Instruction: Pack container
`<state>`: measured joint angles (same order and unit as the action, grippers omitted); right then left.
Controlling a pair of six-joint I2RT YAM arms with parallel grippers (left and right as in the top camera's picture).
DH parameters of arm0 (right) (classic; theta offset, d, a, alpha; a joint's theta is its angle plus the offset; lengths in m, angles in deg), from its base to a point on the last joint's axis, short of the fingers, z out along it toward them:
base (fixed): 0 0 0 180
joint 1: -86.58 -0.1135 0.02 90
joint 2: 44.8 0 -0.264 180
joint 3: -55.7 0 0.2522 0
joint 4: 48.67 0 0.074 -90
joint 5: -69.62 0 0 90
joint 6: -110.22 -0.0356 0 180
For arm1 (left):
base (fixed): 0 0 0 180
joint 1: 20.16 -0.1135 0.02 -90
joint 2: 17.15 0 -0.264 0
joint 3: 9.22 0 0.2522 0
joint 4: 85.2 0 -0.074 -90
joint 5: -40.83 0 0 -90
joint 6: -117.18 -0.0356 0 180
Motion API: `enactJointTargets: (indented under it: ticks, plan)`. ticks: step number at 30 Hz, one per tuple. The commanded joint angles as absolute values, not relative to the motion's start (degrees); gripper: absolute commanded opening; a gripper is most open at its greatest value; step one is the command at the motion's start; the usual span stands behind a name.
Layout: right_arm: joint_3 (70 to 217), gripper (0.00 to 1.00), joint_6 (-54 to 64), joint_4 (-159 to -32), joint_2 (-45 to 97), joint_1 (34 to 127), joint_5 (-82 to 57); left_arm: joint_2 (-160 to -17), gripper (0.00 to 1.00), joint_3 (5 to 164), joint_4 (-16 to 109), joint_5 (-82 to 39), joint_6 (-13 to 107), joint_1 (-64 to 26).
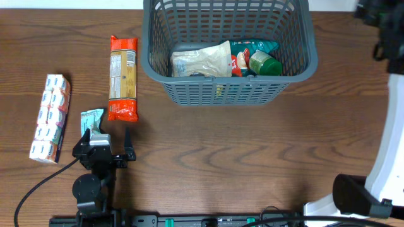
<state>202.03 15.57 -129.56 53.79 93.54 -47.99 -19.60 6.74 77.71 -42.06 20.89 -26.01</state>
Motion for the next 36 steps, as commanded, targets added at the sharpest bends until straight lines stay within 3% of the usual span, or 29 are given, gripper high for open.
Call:
enactJointTargets:
  ticks: [1,10,29,36]
  plan:
    - [201.77,0.99,11.22,-131.07,54.55,99.68,-48.72,-19.3,0.98,5.19,76.88,-41.9,20.13,-26.21]
    - [201.75,0.99,10.57,-130.96,54.57,107.75,-46.0,-19.3,0.99,5.19,76.9,-41.9,20.13,-26.21]
    - [201.75,0.99,10.59,-131.07,54.57,107.92,-44.74,-19.3,0.99,5.21,78.32,-41.16,21.26,-26.25]
    - [201.75,0.99,10.59,-131.07,54.57,107.92,-44.74,-21.7,0.98,12.01,77.1,-37.84,33.61,-26.25]
